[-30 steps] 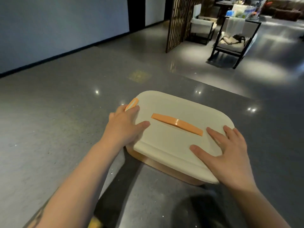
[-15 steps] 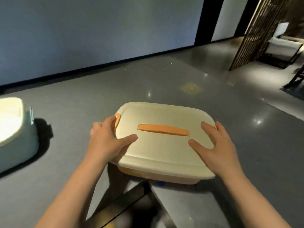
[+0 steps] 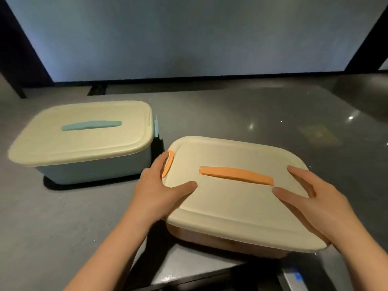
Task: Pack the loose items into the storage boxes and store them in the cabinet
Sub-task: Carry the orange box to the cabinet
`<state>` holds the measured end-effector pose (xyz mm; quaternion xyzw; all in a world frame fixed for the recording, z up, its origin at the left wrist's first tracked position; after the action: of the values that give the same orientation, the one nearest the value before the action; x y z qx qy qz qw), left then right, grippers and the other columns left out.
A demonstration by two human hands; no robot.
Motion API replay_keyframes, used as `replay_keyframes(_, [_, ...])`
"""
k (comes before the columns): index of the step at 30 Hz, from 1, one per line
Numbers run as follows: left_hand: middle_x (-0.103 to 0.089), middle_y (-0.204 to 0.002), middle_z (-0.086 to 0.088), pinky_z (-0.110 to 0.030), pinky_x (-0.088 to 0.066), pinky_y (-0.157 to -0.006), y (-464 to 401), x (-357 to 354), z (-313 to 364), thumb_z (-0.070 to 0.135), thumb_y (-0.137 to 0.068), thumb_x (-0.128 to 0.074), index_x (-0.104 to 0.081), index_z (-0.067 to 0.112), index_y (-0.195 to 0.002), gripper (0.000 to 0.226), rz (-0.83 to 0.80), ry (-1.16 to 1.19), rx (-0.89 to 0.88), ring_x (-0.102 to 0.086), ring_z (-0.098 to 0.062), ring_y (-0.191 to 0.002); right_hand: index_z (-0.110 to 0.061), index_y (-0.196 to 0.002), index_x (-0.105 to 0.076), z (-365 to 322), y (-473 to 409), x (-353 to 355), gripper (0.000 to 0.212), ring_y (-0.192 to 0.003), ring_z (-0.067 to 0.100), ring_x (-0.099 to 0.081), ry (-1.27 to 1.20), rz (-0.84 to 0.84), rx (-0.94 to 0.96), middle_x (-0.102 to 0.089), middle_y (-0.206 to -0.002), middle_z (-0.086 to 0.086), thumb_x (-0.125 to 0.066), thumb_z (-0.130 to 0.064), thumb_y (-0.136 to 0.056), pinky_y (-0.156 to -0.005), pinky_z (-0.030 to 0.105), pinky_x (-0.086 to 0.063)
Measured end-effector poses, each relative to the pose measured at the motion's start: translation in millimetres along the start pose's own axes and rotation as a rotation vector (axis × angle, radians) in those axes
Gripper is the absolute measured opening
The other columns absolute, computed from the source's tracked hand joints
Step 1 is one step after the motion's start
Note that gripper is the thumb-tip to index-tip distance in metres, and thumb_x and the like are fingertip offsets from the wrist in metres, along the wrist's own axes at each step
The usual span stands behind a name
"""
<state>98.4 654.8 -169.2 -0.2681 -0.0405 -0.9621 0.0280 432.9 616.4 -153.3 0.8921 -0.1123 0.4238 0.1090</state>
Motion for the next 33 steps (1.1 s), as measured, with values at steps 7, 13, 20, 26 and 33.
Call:
replay_keyframes(7, [-0.045,-0.134,0.017,-0.039,-0.04,-0.1,85.6,73.8,-48.5,0.077,-0.044,-0.068,-0.023,0.057,-0.135,0.104,0.303,-0.081,0.205,-0.044,-0.011,-0.122,-0.052,-0.129,-0.043,-78.4,12.0,-52.5,0.087,-0.125,0.02,-0.045,-0.015,-0.181,0.298,-0.053,-0.131,-0.01,-0.053,-0.082,-0.048,-0.093,0.04,-0.039])
replay_keyframes(13, [-0.046,-0.133,0.024,-0.028,-0.036,-0.09,201.5,129.2,-75.3,0.081,-0.047,-0.065,-0.027,0.058,-0.131,0.095,0.614,-0.203,0.395,-0.045,-0.008,-0.121,-0.05,-0.129,-0.046,-137.0,54.2,-111.1,0.08,-0.127,0.017,-0.042,-0.054,-0.398,0.604,-0.052,-0.131,-0.01,-0.055,-0.078,-0.055,-0.098,0.038,-0.036])
replay_keyframes(20, [-0.048,-0.111,0.023,-0.033,-0.04,-0.075,399.9,173.6,-87.5,0.083,-0.054,-0.053,-0.028,0.056,-0.13,0.084,1.07,-0.311,0.618,-0.049,-0.009,-0.098,-0.045,-0.129,-0.05,-195.4,178.2,-169.5,0.063,-0.124,0.009,-0.047,-0.193,-0.63,0.954,-0.055,-0.127,-0.016,-0.059,-0.067,-0.07,-0.097,0.035,-0.042])
replay_keyframes(26, [-0.049,-0.117,0.017,-0.038,-0.046,-0.078,584.0,163.1,-100.8,0.079,-0.054,-0.055,-0.029,0.055,-0.13,0.084,1.281,-0.277,0.785,-0.052,-0.017,-0.105,-0.043,-0.126,-0.055,-219.4,333.4,-195.7,0.059,-0.103,-0.009,-0.04,-0.244,-0.822,1.19,-0.051,-0.113,-0.023,-0.063,-0.06,-0.07,-0.081,0.019,-0.033])
replay_keyframes(33, [-0.05,-0.114,0.017,-0.037,-0.041,-0.078,801.2,110.4,-98.4,0.069,-0.062,-0.065,-0.032,0.056,-0.128,0.075,1.583,-0.15,1.026,-0.05,-0.014,-0.104,-0.041,-0.124,-0.058,-205.3,541.7,-215.3,0.055,-0.119,0.003,-0.043,-0.234,-1.082,1.438,-0.042,-0.109,-0.024,-0.062,-0.059,-0.072,-0.087,0.021,-0.029])
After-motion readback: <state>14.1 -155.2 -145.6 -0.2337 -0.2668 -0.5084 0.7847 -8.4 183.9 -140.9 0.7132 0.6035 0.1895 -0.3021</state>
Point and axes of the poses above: each hand's wrist, its own y-axis away from the middle knuckle, its own x-axis out of the back of the hand, z = x × y, the point moved 7 cm from there along -y, towards the middle knuckle
